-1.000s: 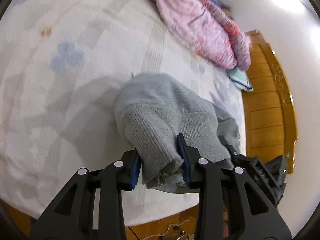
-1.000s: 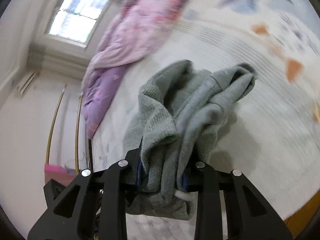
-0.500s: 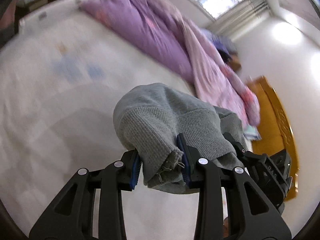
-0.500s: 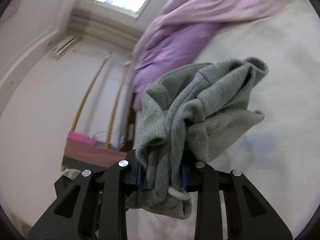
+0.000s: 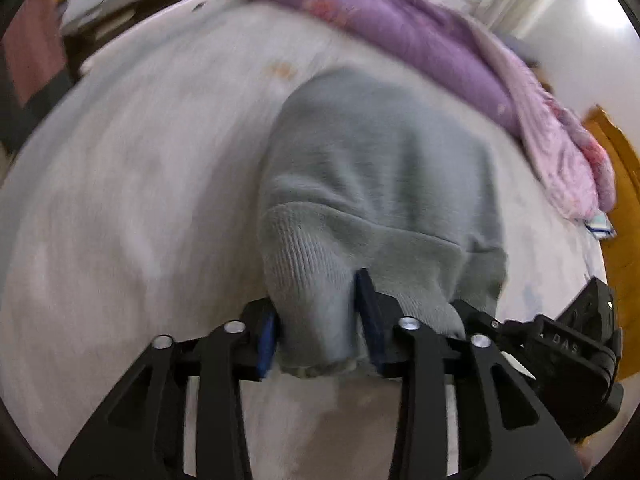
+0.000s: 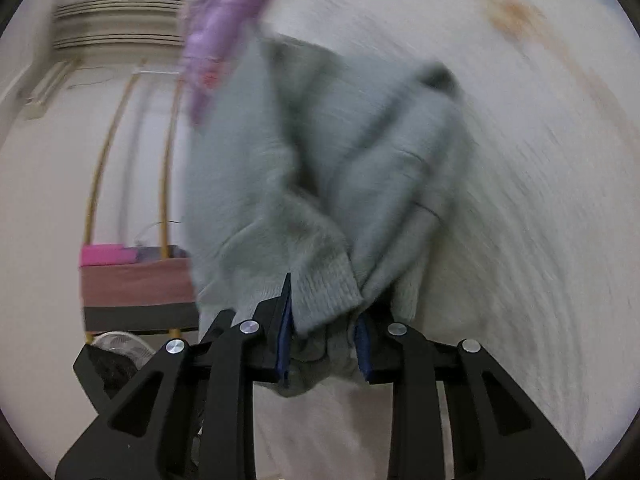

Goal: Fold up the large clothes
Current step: 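Lower the folded hoodie onto the bed and open both grippers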

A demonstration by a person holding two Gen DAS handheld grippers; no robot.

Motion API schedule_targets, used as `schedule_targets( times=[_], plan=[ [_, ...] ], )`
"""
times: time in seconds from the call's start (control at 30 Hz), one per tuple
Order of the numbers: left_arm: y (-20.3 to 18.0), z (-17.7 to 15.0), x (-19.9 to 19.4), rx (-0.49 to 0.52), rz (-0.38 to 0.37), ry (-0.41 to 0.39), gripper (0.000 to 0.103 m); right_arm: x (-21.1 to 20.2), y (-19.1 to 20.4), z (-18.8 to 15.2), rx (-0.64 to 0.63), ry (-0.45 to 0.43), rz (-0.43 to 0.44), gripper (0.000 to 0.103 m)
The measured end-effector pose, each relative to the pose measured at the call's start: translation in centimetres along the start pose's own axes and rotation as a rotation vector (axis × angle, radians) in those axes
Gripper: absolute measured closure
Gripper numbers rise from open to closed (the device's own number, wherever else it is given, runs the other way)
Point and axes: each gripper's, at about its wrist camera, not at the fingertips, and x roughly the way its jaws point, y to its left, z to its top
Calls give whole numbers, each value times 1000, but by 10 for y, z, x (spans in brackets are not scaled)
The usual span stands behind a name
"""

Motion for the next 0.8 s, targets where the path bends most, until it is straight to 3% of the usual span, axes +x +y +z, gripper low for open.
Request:
schedule_targets(
  times=[0.1, 0.23, 0.27, 0.33, 0.43, 0.5, 0.57, 0.63, 0.7, 0.8],
  plan=[
    [8, -4, -7, -56, 18, -27, 48, -12, 1, -2, -74, -8, -106, 52],
    [9, 0, -43, -139, 38, -108, 44, -41, 20, 11, -169, -43, -232, 51],
    [6, 2, -55, -151, 42, -142, 44, -49, 27, 19, -194, -59, -256, 53],
    [0, 7, -72, -153, 27, -202, 44, -59, 48, 32, -251, -83, -193, 79],
    [-19, 14, -67, -144, -54, -183, 41, -43, 103, 51, -437, -89, -144, 97],
    [-41, 18, -45, -88, -56, -125, 41, -13, 128, 67, -494, -26, -112, 98],
    [-51, 15, -20, -52, -53, -35, 41, 21, 140, 81, -537, 20, -140, 98],
    [-61, 2, 6, 8, 3, 41, 41, 49, 123, 84, -541, 80, -297, 100],
    [-68, -11, 12, 65, 58, 36, 41, 57, 91, 89, -483, 100, -358, 103],
    [-73, -15, 13, 70, 53, 21, 41, 47, 70, 93, -477, 71, -368, 103]
  ],
)
